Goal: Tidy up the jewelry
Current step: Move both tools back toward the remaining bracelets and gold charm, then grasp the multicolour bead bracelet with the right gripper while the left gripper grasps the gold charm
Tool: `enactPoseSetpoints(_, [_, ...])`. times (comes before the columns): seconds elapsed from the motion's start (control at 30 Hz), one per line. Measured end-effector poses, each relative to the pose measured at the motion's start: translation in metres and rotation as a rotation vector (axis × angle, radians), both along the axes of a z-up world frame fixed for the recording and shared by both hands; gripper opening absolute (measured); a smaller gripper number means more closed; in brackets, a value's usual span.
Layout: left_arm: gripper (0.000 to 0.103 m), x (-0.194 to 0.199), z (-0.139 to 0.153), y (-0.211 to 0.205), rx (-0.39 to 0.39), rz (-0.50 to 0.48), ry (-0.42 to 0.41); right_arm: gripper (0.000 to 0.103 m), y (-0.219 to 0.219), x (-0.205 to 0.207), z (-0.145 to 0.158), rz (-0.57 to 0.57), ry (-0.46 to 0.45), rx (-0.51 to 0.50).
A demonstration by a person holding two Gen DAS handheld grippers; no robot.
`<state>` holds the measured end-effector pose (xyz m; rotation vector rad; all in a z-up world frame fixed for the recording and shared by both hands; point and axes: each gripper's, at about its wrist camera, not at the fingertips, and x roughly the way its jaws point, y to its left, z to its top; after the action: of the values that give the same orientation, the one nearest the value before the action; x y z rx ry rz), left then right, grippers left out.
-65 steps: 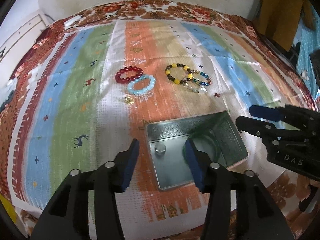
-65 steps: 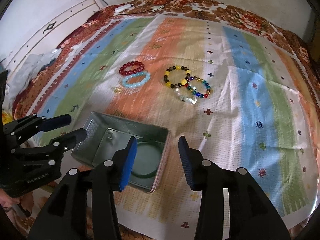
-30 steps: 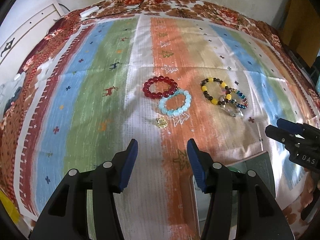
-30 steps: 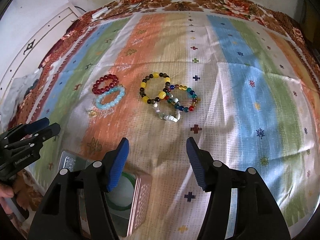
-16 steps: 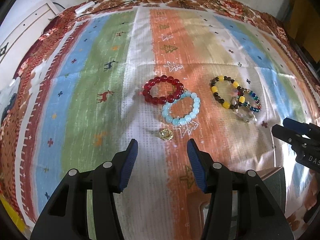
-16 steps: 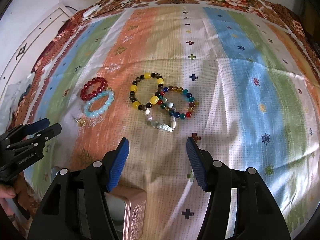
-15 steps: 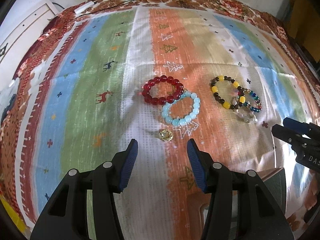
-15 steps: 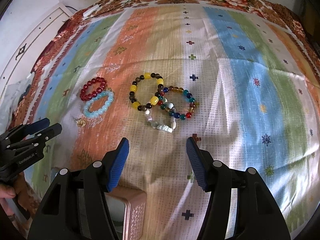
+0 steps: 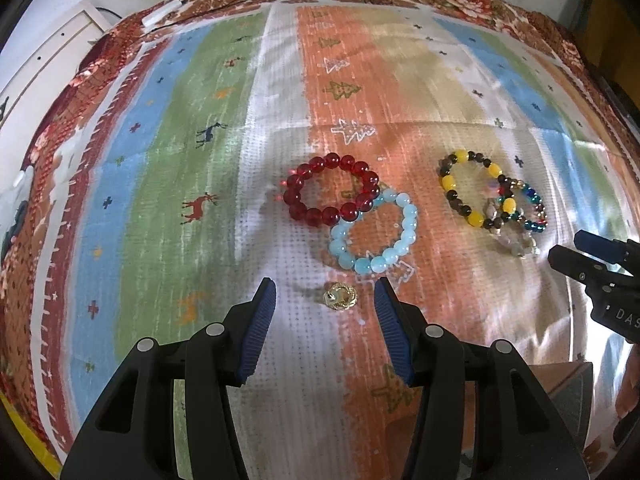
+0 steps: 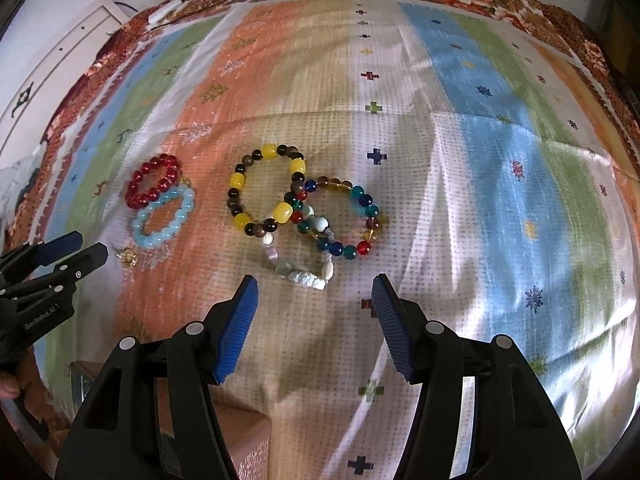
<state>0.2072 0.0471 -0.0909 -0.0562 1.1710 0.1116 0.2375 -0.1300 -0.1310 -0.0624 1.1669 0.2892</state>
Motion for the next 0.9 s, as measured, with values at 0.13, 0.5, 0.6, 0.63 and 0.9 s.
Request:
enactPoseSetpoints(0.13, [0.051, 0.005, -0.008, 0.000, 0.001, -0.009, 0.018, 0.059, 0.001, 0.009, -0.007, -0.009, 0.011, -0.012])
enactPoseSetpoints(0.5, [0.051, 0.015, -0.025, -0.003, -0.024, -0.035, 0.061, 0.059, 0.003, 0.029, -0.027, -0.038, 0.049, -0.046])
enactPoseSetpoints(0.6, [0.051, 0.015, -0.029, -0.003, -0.042, -0.041, 0.072, 0.059, 0.005, 0.033, -0.032, -0.043, 0.055, -0.058])
enactPoseSetpoints(0.63, [0.051, 0.015, -0.030, -0.003, -0.043, -0.046, 0.076, 0.059, 0.005, 0.035, -0.034, -0.048, 0.057, -0.060])
enactPoseSetpoints(0.9, [0.047, 0.021, -0.038, -0.004, -0.031, -0.079, 0.079, 0.059, 0.015, 0.040, -0.041, -0.036, 0.057, -0.120])
